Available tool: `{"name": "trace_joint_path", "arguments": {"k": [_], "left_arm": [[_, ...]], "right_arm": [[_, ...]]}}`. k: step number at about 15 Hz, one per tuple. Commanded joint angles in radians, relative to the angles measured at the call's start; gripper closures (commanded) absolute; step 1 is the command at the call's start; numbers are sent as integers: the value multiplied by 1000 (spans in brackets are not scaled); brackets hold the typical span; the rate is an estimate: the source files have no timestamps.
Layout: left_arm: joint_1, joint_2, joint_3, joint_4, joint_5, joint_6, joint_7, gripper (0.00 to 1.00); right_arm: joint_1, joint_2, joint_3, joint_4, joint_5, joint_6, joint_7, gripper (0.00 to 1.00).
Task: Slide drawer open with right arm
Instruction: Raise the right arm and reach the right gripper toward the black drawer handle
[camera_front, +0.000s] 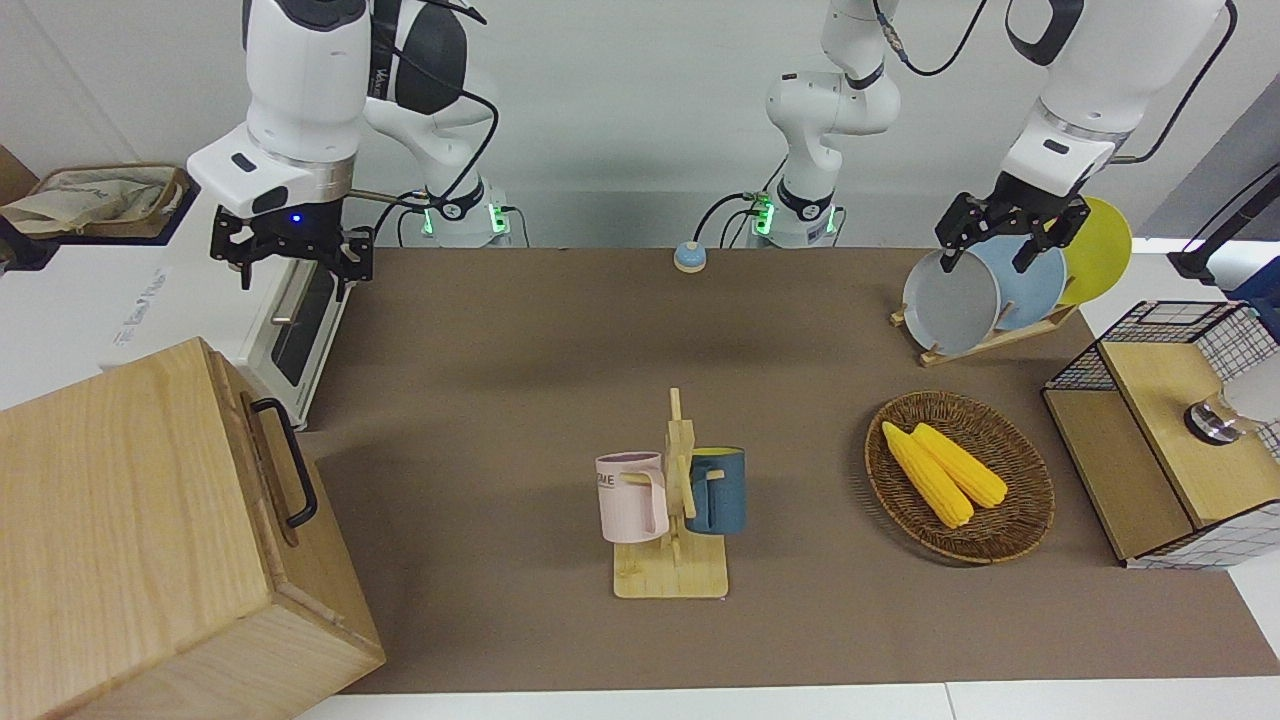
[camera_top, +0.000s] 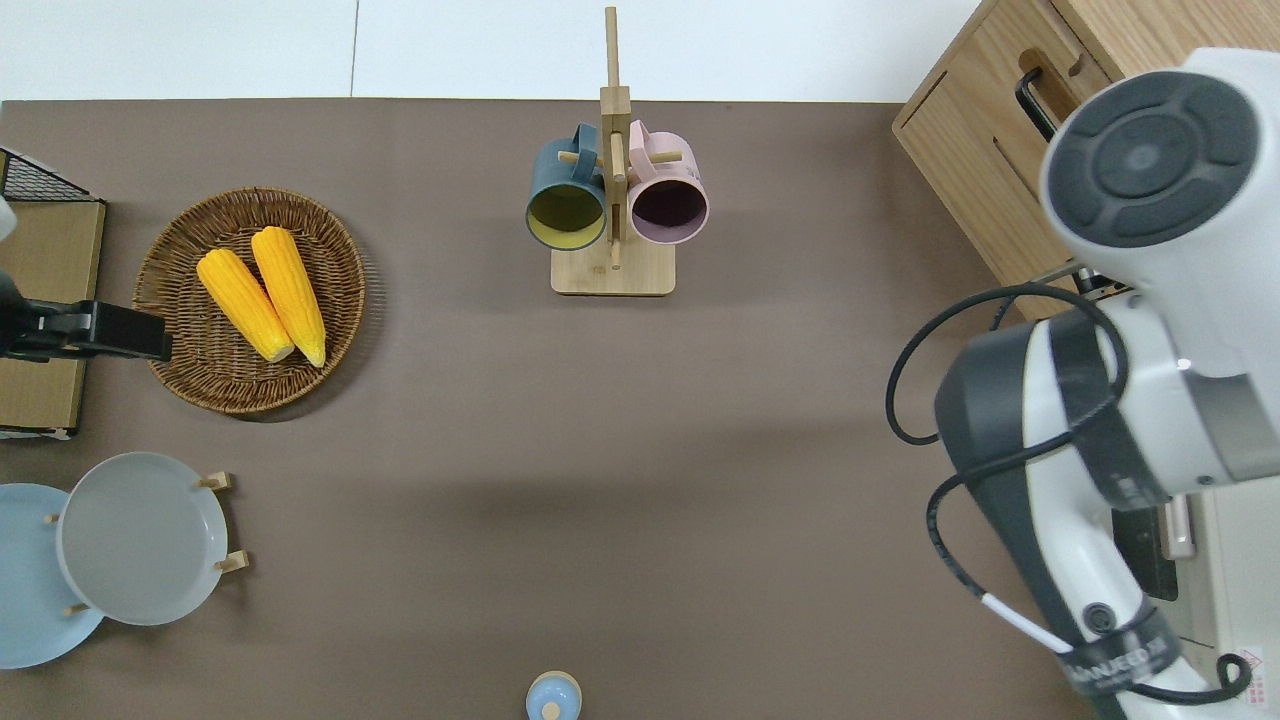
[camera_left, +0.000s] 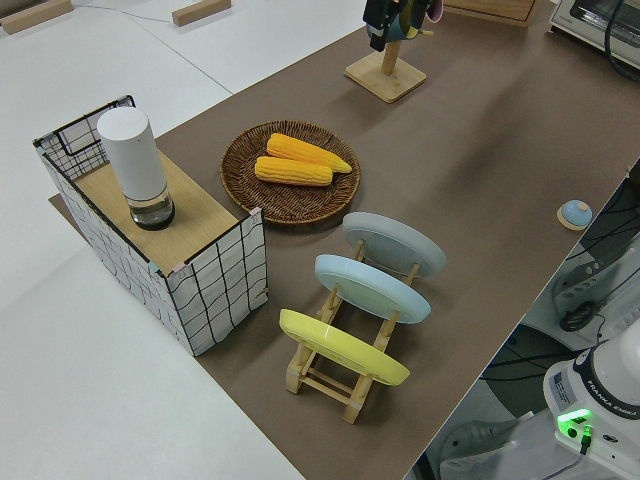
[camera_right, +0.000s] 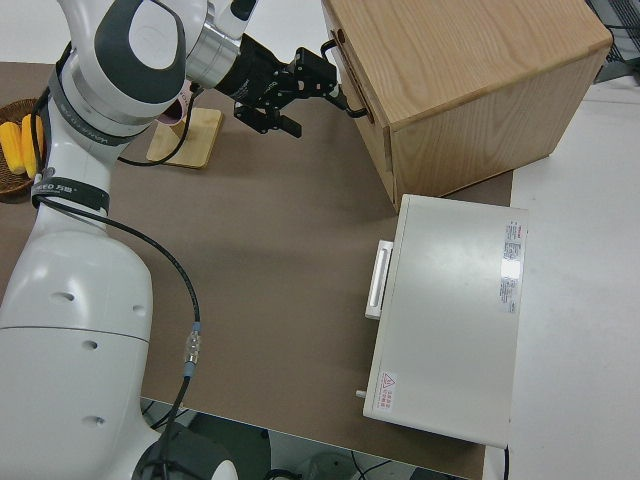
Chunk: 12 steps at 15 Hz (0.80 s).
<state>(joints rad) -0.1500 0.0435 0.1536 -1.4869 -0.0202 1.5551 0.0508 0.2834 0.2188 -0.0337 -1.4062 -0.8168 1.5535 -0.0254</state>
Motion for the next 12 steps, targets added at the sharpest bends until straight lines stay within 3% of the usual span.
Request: {"name": "trace_joint_path", "arguments": {"k": [1, 3, 12], "left_arm": [[-17, 13, 17, 20, 12, 0, 8, 2], [-17, 13, 17, 20, 12, 0, 8, 2], [-17, 13, 17, 20, 12, 0, 8, 5]], "right_arm": [[8, 51, 49, 0, -163, -1, 45, 11], [10, 74, 63, -10, -226, -1, 87, 11], [26, 191, 64, -51, -488, 31, 269, 13]]}}
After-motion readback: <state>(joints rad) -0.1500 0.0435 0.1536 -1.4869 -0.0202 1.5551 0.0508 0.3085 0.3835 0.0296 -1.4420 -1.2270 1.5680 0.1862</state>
